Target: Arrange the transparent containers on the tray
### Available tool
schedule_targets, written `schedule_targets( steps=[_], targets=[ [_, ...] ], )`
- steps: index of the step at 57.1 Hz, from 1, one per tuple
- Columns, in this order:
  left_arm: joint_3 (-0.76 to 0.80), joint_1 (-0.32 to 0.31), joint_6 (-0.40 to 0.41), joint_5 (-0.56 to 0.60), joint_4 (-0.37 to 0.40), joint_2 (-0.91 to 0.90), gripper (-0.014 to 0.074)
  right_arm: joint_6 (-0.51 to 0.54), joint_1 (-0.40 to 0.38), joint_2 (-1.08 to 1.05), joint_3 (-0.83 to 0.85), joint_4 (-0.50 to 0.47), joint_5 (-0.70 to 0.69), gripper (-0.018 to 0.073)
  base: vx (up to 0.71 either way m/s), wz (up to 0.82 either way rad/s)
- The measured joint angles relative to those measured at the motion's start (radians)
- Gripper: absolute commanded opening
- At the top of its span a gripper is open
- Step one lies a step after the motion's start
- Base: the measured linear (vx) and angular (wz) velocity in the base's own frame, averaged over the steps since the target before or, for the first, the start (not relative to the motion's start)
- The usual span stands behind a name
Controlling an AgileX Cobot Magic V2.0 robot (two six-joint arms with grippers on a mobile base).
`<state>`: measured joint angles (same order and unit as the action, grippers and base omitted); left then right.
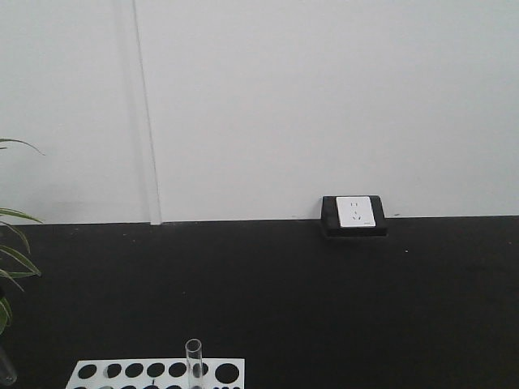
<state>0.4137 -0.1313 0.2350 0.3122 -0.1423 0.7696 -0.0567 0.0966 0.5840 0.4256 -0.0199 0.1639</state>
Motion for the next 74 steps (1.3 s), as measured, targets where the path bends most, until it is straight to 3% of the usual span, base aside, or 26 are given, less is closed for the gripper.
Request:
schedule_targets(
  steps=[14, 20, 30, 40, 55, 74],
  targets=[
    [0.0, 0.0, 0.0, -0.125, 0.0, -0.113, 0.0132, 0.057, 0.315, 0.178, -0.061, -0.021, -0.171, 0.0448, 0.0, 0.0],
    [0.0, 0.0, 0.0, -0.151, 0.001, -0.122, 0.0132, 0.066, 0.451, 0.314, -0.061, 0.02, -0.337, 0.0455, 0.0, 0.0],
    [0.0, 0.0, 0.0, -0.16, 0.001, -0.122, 0.0132, 0.073, 0.592, 0.567, -0.021, 0.053, -0.572, 0.0496, 0.0, 0.0],
    [0.0, 0.0, 0.0, -0.16, 0.001, -0.122, 0.0132, 0.073, 0.644, 0.78, 0.075, 0.056, -0.651, 0.0533, 0.0, 0.0],
    [0.0, 0.0, 0.0, -0.16, 0.001, -0.122, 0.0132, 0.065, 0.646, 0.99, 0.225, 0.068, -0.715, 0.0535, 0.0, 0.0],
    [0.0, 0.0, 0.0, -0.16, 0.001, -0.122, 0.0132, -0.016, 0.668, 1.096, 0.339, 0.2, -0.733, 0.0535, 0.0, 0.0]
  ],
)
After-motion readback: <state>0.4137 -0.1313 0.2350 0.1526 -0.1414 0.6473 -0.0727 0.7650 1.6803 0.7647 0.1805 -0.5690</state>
